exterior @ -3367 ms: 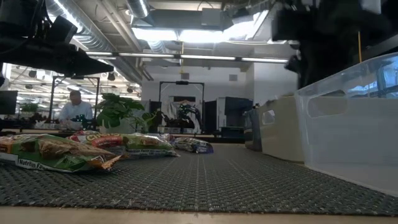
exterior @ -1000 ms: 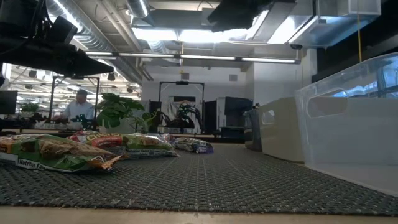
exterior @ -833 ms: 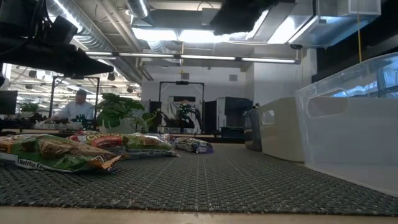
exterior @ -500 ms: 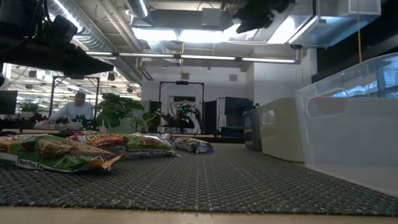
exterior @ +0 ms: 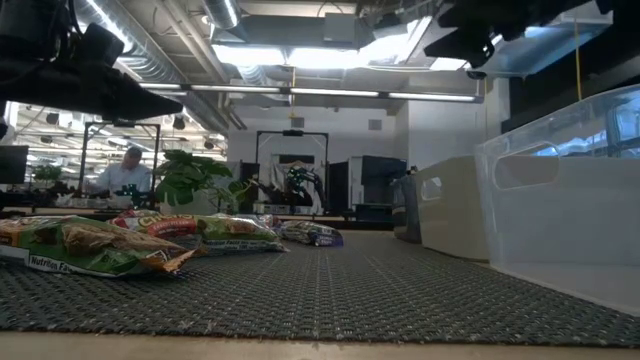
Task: Pick and place Granola Bars by type
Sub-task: Put the red granola bar into the transparent bin
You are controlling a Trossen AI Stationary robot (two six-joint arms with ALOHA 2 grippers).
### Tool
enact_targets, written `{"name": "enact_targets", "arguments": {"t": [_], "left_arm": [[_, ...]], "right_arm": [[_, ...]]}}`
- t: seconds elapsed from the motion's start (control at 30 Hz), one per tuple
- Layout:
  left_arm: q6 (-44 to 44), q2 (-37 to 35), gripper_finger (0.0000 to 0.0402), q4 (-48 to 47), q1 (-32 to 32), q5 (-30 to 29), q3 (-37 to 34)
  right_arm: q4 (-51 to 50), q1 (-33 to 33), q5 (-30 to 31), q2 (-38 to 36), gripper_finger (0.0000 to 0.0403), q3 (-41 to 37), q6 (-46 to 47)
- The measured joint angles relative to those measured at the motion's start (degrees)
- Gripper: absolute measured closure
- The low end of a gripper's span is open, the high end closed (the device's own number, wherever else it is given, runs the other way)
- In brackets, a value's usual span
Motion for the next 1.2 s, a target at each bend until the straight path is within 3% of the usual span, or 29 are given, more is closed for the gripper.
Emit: {"name": "enact_targets", "arguments": {"t": [0.27,0.43,0.73,1.07,1.2], "left_arm": [[-4.89,0.0,0.0367,4.0,-0.01,2.74,0.0],[-8.11,0.0,0.0313,3.51,-0.01,2.73,0.0],[-5.63,0.0,0.0219,2.57,-0.01,3.39,0.0],[-15.47,0.0,0.021,3.39,-0.01,3.58,0.0],[-15.66,0.0,0.0208,3.39,0.0,3.3,0.0]], "right_arm": [[0.4,-0.02,0.03,0.02,0.0115,-0.12,-2.68],[0.32,-0.02,0.05,0.07,0.0115,-0.12,-2.71],[-0.16,-0.04,2.51,0.07,0.0115,-0.12,-6.97],[1.54,-0.04,2.6,2.93,0.0115,-0.11,-2.76],[2.91,-0.04,3.72,5.39,0.0115,-0.1,-2.91]]}}
